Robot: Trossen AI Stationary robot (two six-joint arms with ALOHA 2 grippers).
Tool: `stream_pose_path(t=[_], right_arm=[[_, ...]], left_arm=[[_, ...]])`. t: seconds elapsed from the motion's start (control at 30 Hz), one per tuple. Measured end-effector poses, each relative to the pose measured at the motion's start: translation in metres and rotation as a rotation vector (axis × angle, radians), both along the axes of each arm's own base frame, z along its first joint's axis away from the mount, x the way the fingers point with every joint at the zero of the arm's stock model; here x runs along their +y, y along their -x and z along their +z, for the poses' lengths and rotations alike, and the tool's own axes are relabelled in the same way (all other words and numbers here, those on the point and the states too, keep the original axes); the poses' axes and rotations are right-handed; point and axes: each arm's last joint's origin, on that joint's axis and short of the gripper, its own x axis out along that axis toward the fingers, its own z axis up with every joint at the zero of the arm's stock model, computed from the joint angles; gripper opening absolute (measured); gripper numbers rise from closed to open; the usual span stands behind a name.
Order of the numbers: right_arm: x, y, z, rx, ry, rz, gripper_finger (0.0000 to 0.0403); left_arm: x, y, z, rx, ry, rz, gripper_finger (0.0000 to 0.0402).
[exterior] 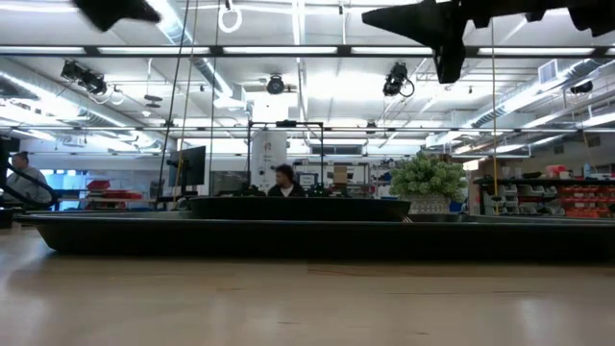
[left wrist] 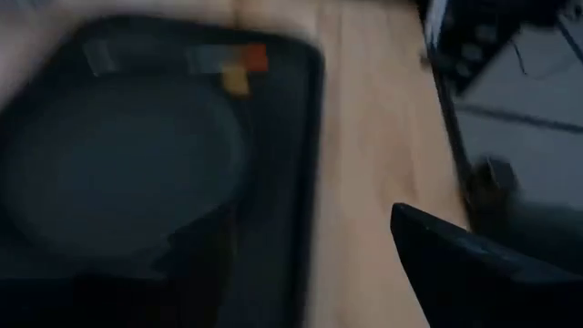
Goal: Pick and place plate/cup/fork/spoon on tray
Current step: Put the orange cup on top of the black plate on the black serving tray
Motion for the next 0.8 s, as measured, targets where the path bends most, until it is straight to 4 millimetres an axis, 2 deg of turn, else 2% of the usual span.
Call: stream_pose_path(t=[0.13, 0.3, 0.47, 0.57, 0.8], right_arm=[[0.014, -0.01, 0.002, -0.022, -0.03, -0.032, 0.0169], [0.036, -0.022, 0.001, -0.011, 0.019, -0.041, 0.0163], [0.041, -0.028, -0.005, 0.02, 0.087, -0.042, 0.0162], [0.037, -0.029, -0.008, 0.063, 0.13, -0.054, 0.0162], [0.032, -0.029, -0.008, 0.103, 0.159, -0.06, 0.0162]], left_arm=[[-0.001, 0.015, 0.006, 0.227, 0.202, 0.006, 0.0292], [-0.002, 0.033, 0.013, 0.549, 0.365, 0.033, 0.0292], [-0.006, 0.051, 0.012, 0.858, 0.588, 0.158, 0.0292], [-0.014, 0.06, 0.012, 0.952, 0.697, 0.267, 0.0292], [-0.04, 0.08, 0.01, 1.045, 0.874, 0.517, 0.0292]])
